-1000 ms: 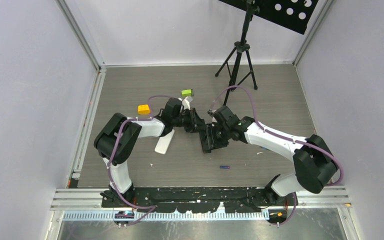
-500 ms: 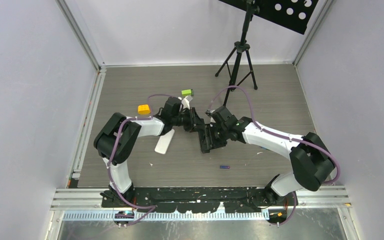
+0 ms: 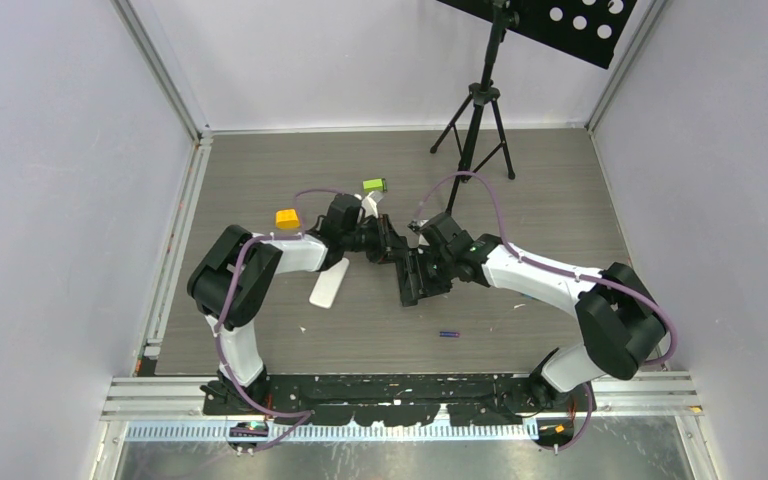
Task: Load the batteries into the remote control
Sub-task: Load the battery cover into the remote control.
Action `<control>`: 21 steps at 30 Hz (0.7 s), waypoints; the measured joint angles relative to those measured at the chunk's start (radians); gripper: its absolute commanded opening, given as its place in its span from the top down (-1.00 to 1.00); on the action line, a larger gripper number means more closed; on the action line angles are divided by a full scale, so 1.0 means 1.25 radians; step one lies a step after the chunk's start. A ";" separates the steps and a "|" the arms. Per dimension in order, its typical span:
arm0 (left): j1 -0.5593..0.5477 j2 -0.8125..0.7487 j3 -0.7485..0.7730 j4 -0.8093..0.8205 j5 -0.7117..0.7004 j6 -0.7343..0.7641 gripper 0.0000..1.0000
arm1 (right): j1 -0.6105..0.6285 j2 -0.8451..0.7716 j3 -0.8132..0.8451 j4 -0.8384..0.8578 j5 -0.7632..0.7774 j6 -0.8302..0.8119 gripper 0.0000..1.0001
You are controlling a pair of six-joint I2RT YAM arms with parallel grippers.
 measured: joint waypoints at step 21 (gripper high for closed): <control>-0.005 -0.028 -0.003 -0.055 0.005 0.109 1.00 | 0.010 0.042 0.034 -0.025 -0.016 0.003 -0.01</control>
